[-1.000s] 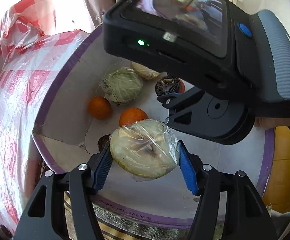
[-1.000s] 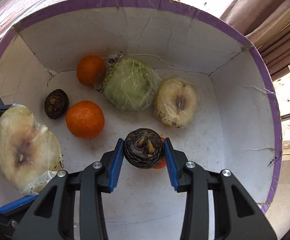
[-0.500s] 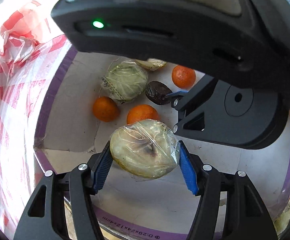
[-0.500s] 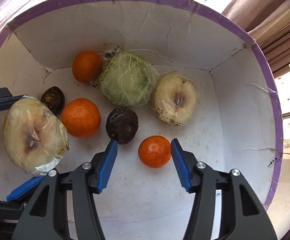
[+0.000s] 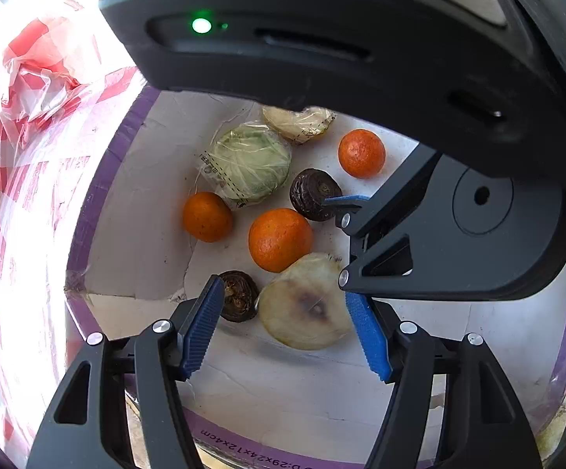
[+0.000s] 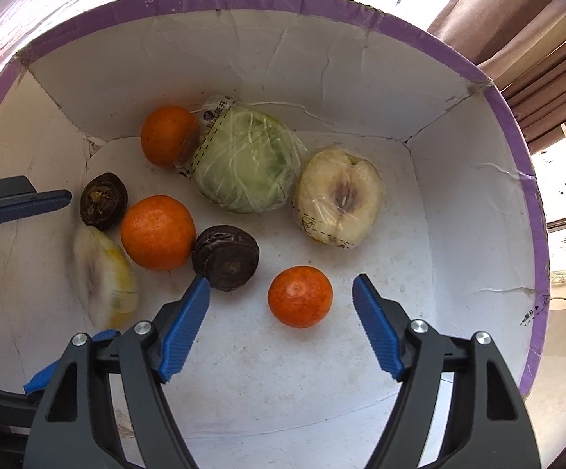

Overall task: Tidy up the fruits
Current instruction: 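Open both grippers to release the pear half and dried fruit, then move both grippers back toward the tablecloth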

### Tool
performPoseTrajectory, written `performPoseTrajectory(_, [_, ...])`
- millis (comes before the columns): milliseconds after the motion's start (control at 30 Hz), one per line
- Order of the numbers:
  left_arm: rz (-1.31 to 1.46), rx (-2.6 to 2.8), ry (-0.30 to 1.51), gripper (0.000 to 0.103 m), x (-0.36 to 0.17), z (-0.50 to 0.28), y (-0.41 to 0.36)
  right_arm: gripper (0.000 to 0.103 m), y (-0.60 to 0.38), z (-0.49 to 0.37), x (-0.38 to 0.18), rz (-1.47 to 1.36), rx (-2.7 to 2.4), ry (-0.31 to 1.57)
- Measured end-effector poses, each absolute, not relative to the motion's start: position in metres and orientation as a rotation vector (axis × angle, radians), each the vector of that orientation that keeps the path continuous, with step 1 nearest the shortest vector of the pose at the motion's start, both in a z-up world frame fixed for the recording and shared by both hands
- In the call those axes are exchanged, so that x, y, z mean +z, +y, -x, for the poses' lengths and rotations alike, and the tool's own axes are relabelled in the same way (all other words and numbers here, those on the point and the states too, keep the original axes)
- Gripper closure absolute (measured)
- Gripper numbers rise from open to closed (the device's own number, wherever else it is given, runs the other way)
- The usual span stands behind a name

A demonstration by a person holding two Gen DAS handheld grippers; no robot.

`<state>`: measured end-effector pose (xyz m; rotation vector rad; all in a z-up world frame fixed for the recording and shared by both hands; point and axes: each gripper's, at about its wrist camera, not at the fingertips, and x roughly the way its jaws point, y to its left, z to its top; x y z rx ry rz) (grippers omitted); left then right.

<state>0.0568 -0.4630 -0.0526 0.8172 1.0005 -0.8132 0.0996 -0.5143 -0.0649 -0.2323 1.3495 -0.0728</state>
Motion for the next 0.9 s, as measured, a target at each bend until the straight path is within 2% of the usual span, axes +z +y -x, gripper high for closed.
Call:
performPoseTrajectory(367, [-0.784,-0.804,0.984,0.038,-0.042,-0.056,-0.461,0.025,-0.523,-0.098,-0.062,0.208,-0.087,1.32])
performPoseTrajectory(600, [-0.712,-0.789,0.947,0.027,-0.025,-0.059,-0.448,0.022,-0.534,-0.093,-0.041,0.165,-0.112,1.258])
performPoseTrajectory(900, [-0.603,-0.765,0.853,0.022,0.009,-0.057,-0.423,0.019,-0.532,-0.087,0.001,0.14,-0.126,1.144])
